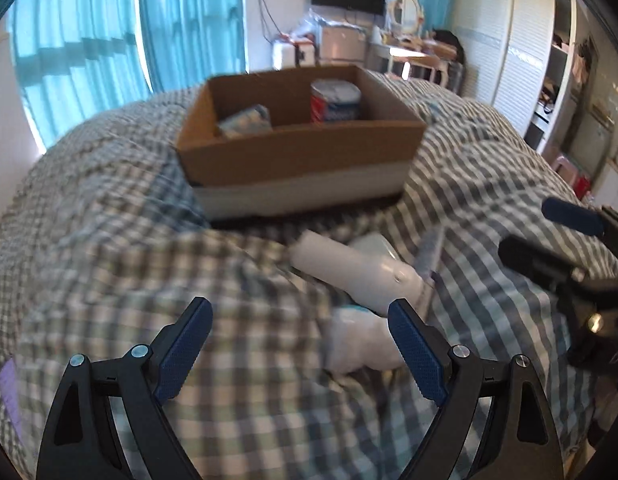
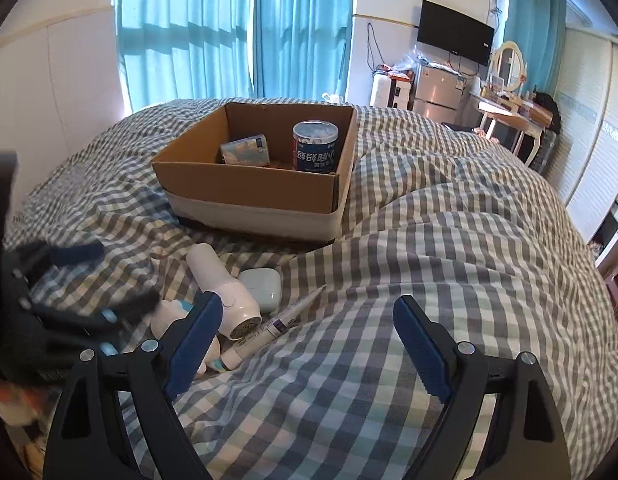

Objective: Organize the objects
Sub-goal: 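Move the left gripper back to the white hair dryer and tube, then grasp the white plush figure with the left gripper while the right grasps the white hair dryer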

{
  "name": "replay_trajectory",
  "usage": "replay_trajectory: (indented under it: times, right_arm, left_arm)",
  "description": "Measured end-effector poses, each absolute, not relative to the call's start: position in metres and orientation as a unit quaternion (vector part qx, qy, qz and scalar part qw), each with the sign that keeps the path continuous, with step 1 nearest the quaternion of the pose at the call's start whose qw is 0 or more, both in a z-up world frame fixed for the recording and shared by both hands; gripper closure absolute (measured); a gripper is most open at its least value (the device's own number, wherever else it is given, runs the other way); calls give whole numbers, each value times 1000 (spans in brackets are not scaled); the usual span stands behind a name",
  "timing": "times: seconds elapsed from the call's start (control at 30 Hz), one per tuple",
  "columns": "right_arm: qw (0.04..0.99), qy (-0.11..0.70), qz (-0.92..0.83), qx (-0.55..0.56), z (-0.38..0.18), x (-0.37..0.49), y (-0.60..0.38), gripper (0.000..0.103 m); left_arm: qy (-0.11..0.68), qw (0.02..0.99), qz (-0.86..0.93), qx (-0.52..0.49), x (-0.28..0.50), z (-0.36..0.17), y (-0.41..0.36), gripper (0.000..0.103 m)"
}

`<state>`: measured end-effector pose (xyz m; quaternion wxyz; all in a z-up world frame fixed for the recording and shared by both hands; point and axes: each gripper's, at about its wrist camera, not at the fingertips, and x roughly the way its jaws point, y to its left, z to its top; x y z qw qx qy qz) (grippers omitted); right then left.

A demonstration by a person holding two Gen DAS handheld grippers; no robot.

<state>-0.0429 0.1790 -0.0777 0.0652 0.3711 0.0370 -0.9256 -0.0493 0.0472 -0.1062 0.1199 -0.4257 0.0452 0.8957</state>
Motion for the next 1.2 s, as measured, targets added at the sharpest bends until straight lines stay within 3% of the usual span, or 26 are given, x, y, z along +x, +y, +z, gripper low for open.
replay_trajectory:
  times: [0.3, 0.53, 0.63, 0.73, 1.2]
  right_arm:
    - [61, 8, -925, 375, -79, -45, 189, 15]
    - [53, 4, -924, 378, -78, -45, 192, 15]
    - [51, 7, -925, 376, -76, -44, 192, 15]
    - [47, 6, -927, 373, -73, -42, 194, 15]
    - [78, 11, -926, 369, -73, -48, 184, 15]
  left_arm:
    - [59, 174, 872, -454, -46, -126, 70, 14]
    - [115, 196, 850, -476, -50, -148, 102, 14]
    - [127, 192, 849, -476, -48, -148, 106, 34]
    - [116, 189, 851, -475, -47, -147, 103, 34]
    - [37, 112, 913, -390, -47, -62, 18, 34]
